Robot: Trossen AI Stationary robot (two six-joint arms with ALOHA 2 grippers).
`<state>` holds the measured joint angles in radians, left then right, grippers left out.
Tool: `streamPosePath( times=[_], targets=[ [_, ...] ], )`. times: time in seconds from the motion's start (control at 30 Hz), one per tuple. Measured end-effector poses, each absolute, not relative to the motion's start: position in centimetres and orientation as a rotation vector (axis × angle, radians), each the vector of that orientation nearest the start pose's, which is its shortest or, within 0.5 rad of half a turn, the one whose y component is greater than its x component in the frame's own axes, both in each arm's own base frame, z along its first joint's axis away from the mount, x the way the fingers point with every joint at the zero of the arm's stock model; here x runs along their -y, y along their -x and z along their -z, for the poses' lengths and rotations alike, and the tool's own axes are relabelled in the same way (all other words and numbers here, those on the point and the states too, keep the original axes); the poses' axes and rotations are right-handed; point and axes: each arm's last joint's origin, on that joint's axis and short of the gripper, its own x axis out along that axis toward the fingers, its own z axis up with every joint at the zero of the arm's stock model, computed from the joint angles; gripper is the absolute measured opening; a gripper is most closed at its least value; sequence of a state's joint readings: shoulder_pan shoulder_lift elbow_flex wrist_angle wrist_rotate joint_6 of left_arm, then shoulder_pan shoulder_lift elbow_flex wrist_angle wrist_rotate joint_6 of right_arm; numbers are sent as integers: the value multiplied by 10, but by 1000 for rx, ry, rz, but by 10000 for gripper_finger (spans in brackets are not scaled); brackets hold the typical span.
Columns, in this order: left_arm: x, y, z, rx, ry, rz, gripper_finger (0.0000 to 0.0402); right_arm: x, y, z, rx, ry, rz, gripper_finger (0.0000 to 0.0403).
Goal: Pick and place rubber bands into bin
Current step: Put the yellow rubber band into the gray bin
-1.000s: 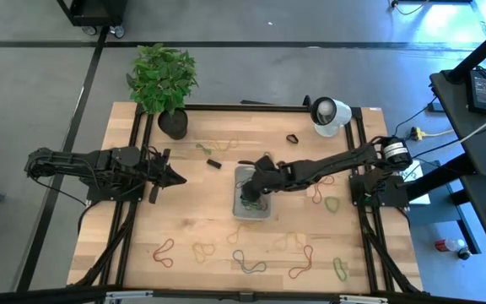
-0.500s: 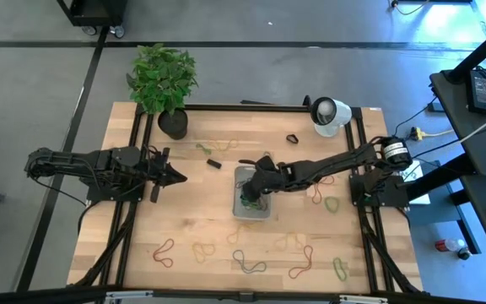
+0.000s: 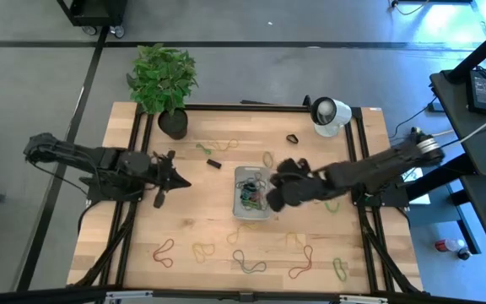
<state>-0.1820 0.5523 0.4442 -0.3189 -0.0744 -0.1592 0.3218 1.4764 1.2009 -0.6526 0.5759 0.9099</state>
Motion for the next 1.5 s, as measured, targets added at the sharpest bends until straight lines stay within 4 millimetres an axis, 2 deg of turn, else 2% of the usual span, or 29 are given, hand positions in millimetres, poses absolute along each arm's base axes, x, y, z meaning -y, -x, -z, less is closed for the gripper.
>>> streamPosePath(
  times=[0.17,0.3,0.47,0.63,0.83,1.07,1.3,1.5],
  targets=[
    [38,-148,-242,-544,47,78,2,-99,-246,-274,-651,-513,507,8],
    [53,-162,-246,-654,24,81,3,-104,-215,-257,-661,-581,491,13],
    [75,-183,-250,-837,7,88,3,-103,-191,-236,-689,-593,480,24],
    [106,-211,-249,-950,-9,109,3,-101,-175,-224,-716,-554,452,14],
    [138,-243,-235,-1060,64,95,8,-100,-156,-206,-824,-504,326,4],
    [158,-268,-206,-1210,203,28,55,-96,-133,-187,-828,-524,231,3],
    [169,-271,-173,-1372,352,-55,105,-94,-123,-185,-801,-547,167,5],
    [182,-266,-156,-1455,443,-129,115,-95,-118,-189,-788,-556,133,3]
  ],
)
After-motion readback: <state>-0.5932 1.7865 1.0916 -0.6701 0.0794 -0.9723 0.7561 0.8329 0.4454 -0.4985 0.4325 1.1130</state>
